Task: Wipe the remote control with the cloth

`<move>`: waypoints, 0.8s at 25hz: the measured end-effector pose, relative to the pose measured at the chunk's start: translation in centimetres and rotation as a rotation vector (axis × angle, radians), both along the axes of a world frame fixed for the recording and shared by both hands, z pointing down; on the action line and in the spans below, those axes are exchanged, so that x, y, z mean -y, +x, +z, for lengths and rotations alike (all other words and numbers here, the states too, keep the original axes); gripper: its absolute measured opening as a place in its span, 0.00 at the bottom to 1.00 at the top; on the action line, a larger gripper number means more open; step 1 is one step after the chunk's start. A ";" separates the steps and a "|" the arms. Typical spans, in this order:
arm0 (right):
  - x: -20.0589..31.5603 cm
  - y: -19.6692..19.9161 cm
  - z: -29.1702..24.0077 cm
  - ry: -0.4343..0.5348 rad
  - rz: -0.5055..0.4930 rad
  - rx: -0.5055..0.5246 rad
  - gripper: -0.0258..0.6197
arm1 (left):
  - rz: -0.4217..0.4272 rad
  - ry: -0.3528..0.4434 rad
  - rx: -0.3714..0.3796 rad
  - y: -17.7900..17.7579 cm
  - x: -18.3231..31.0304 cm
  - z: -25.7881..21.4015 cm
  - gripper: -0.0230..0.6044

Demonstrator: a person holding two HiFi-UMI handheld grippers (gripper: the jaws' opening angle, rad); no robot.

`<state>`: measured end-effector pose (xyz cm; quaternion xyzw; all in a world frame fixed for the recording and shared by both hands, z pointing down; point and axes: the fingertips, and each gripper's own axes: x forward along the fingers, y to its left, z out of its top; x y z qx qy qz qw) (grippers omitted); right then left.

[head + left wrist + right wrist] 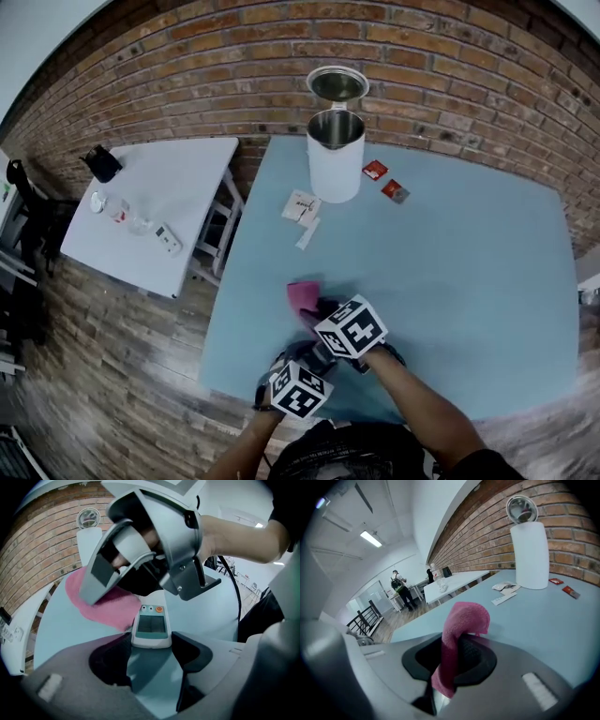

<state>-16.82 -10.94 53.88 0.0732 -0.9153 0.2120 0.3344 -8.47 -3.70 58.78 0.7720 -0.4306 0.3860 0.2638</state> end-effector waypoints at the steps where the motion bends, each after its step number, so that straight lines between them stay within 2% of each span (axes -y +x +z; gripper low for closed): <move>1: 0.7 0.5 -0.6 0.003 0.039 0.023 0.14 | 0.005 -0.002 -0.002 -0.1 0.0 0.0 0.46; 5: 3.6 4.2 -3.0 0.023 0.206 0.112 0.14 | -0.001 -0.011 -0.040 -0.2 0.0 -0.2 0.46; 9: 5.5 8.4 -4.8 0.055 0.343 0.183 0.14 | -0.096 -0.064 -0.189 -0.5 0.3 -1.0 0.45; 14: 6.7 12.0 -6.5 0.081 0.482 0.273 0.14 | -0.239 -0.178 -0.466 -0.3 -0.2 -1.7 0.45; 20: 7.1 13.2 -7.1 0.153 0.546 0.318 0.14 | -0.419 -0.353 -0.897 0.6 -1.9 -2.6 0.45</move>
